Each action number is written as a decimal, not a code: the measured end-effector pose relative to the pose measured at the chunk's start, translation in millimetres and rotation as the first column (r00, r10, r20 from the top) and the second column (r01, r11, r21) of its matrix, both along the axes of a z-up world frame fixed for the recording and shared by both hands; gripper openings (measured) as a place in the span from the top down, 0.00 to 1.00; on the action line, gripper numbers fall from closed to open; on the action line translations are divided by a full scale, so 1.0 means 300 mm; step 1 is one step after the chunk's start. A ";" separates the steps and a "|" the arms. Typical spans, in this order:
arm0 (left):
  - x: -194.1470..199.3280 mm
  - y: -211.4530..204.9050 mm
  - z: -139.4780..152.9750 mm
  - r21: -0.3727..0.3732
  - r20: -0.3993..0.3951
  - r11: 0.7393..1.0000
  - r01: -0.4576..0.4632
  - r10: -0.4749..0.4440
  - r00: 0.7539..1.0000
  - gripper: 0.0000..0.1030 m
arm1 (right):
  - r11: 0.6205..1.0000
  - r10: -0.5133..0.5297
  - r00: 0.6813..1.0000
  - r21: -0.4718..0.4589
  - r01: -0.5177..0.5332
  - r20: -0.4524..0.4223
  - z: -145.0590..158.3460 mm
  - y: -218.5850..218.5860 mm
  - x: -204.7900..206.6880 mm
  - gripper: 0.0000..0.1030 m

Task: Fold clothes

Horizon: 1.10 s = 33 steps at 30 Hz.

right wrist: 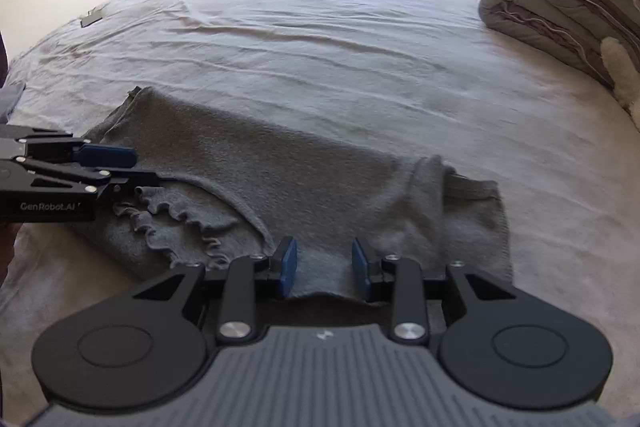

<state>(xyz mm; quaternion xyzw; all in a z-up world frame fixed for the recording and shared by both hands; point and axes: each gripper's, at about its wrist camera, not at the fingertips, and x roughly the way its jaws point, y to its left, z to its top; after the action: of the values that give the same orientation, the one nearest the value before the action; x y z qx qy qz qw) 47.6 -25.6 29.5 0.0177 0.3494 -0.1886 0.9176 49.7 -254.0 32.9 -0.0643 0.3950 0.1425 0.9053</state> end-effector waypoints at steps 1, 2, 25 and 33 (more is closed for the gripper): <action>-0.007 -0.002 -0.004 0.005 0.004 1.000 0.001 -0.001 1.000 0.54 | 1.000 -0.004 1.000 -0.008 0.004 -0.008 -0.004 -0.009 -0.006 0.62; -0.013 -0.002 -0.005 0.008 0.007 1.000 0.001 -0.001 1.000 0.54 | 1.000 -0.008 1.000 -0.013 0.008 -0.015 -0.007 -0.017 -0.008 0.61; -0.071 0.120 0.057 -0.234 -0.065 0.972 0.004 -0.020 0.998 0.50 | 0.980 -0.183 0.983 0.072 0.184 -0.015 -0.016 -0.163 0.018 0.84; -0.053 -0.051 0.051 -0.162 0.010 0.986 0.029 -0.028 1.000 0.50 | 0.894 -0.404 0.915 0.201 0.400 -0.023 0.047 -0.240 -0.099 0.30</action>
<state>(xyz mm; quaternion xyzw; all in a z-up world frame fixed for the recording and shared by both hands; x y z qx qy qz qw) 31.7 -40.9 44.8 -0.0513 0.3289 -0.2293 0.9147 20.0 -325.9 46.9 0.1091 0.3744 -0.0089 0.9208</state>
